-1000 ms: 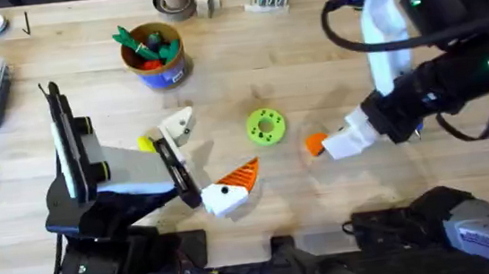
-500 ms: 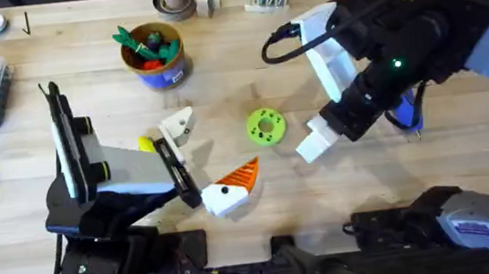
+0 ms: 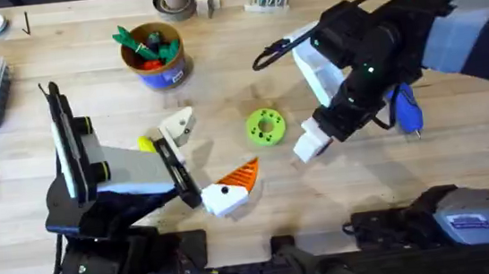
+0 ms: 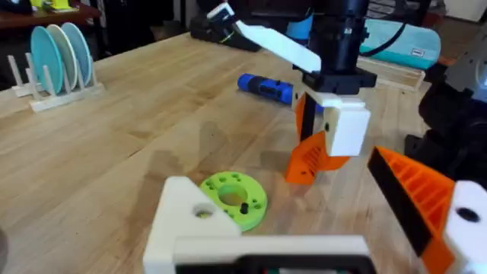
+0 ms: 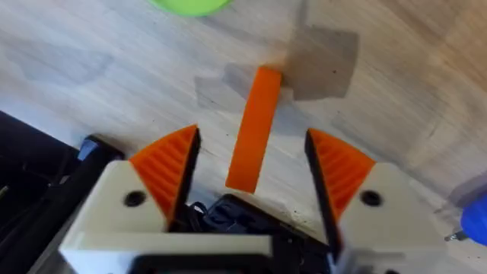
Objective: Pick up the gripper from the table and insert it into the empty holder that is missing its gripper. Then pick up a screw, insert it into the mounting hole, and use the screwdriver to tighten it. Finally, clean up the table by picking up the vegetable and placing it into the bucket.
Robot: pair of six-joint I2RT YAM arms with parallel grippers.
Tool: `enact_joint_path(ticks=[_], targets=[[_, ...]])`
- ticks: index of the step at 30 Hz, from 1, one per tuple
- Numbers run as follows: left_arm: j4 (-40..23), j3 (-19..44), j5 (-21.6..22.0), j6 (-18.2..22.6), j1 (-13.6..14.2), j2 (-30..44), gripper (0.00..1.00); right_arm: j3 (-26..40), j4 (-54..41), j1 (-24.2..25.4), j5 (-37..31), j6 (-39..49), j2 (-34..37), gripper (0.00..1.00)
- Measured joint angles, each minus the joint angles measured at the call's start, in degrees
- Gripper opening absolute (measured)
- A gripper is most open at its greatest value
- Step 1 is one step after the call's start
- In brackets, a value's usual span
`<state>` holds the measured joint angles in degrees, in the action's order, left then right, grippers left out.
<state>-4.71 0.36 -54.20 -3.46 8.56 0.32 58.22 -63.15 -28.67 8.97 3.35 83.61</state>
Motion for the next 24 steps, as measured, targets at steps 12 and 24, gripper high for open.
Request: enact_joint_path(ticks=[12, 24], targets=[[0.0, 0.0, 0.0, 0.0, 0.0, 0.0, 0.993, 0.0, 1.2, 0.0, -0.2, -0.6, 0.3, 0.026], [0.0, 0.0, 0.0, 0.0, 0.0, 0.0, 0.993, 2.6, -5.1, 0.0, -0.2, -0.6, -2.7, 0.009]])
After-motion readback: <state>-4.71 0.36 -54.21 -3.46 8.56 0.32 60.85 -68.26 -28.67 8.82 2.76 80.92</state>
